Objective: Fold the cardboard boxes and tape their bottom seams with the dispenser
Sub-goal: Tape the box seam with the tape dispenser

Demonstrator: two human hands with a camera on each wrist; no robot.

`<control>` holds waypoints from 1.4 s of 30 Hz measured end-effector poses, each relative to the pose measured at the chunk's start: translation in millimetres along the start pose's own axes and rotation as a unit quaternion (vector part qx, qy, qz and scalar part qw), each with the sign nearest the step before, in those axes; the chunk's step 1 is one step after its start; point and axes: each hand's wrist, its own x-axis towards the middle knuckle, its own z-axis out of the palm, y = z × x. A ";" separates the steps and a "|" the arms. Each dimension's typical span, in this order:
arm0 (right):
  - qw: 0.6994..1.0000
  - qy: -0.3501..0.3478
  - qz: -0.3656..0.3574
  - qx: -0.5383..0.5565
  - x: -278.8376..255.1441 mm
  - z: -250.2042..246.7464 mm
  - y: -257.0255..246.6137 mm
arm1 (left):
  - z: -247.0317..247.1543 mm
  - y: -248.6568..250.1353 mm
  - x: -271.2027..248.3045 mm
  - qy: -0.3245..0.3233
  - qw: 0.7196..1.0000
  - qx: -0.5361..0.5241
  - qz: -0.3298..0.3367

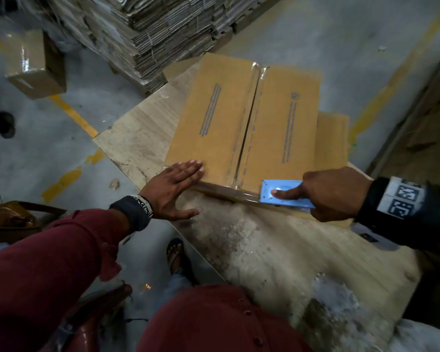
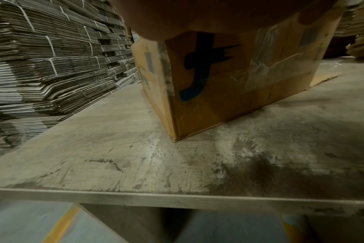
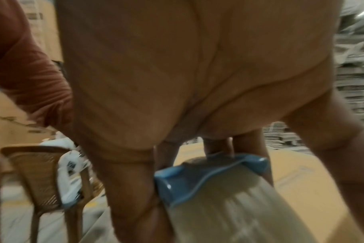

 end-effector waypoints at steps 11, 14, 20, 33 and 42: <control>1.000 -0.003 0.002 0.007 9.2 -10.8 -15.0 | -5.4 1.9 -1.2 0.017 1.000 -0.007 0.017; 1.000 -0.022 -0.005 -0.010 14.1 -23.0 -20.9 | -7.3 0.4 -0.5 0.015 1.000 -0.011 0.024; 0.999 -0.026 -0.025 -0.010 28.2 -39.2 -38.5 | -24.5 -35.3 -5.6 0.003 0.999 -0.010 0.036; 0.997 0.046 -0.055 -0.035 32.6 -27.8 -47.9 | 29.3 108.8 50.0 0.037 0.999 -0.025 0.020; 0.995 0.069 -0.067 -0.034 6.4 -15.2 -28.3 | 25.2 100.7 48.9 0.016 1.000 -0.015 0.007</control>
